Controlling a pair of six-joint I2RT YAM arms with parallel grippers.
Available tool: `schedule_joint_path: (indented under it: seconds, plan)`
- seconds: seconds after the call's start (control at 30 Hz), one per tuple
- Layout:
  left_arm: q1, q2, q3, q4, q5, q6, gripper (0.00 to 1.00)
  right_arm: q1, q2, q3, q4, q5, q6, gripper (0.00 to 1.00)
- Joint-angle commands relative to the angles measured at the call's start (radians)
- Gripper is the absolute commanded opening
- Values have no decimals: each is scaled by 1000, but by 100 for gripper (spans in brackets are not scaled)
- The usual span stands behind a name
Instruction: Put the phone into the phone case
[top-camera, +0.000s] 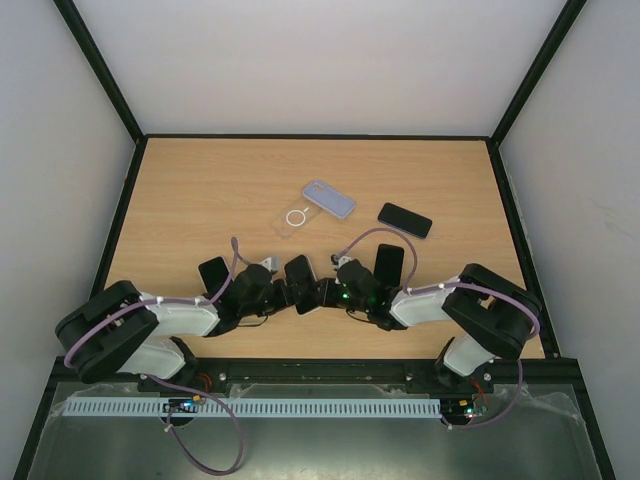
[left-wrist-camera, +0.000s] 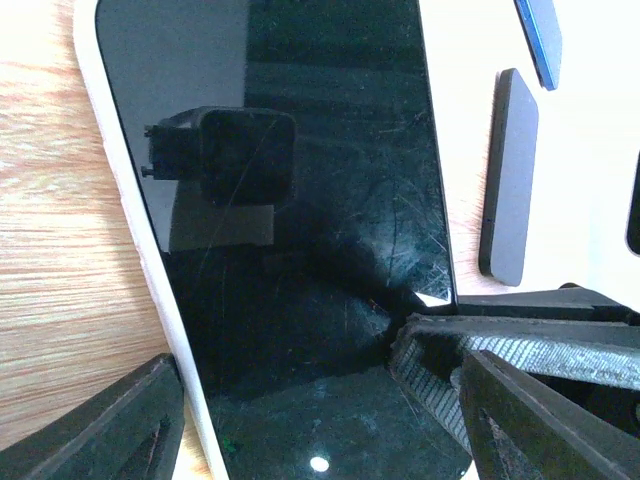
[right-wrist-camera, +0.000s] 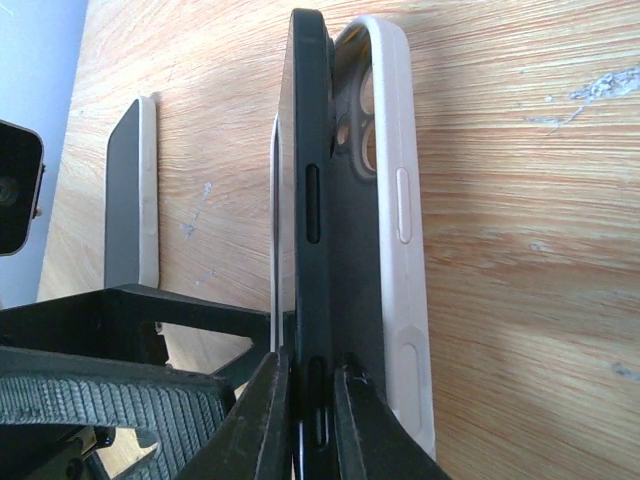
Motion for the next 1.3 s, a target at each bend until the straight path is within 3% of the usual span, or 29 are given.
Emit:
schedule_joint_path:
  seconds: [0.0,0.23,0.4,0.7,0.87,1.27]
  plan:
    - [-18,-9,11,-16,41,7,76,32,53,2,-143,9,-35,9]
    - [-22,-17,11,-32,33,11,72,61,40,33,-157,10,-23,15]
    - [-22,-46,13,-68,10,21,71,63,-47,77,-306,97,-71,27]
    - [-24,-77,13,-94,9,25,70,85,-73,155,-487,168,-124,36]
    - [-34,-85,12,-106,3,24,70,96,-99,172,-534,187,-130,38]
    - [-69,-95,10,-127,-32,12,70,101,-149,206,-651,215,-187,55]
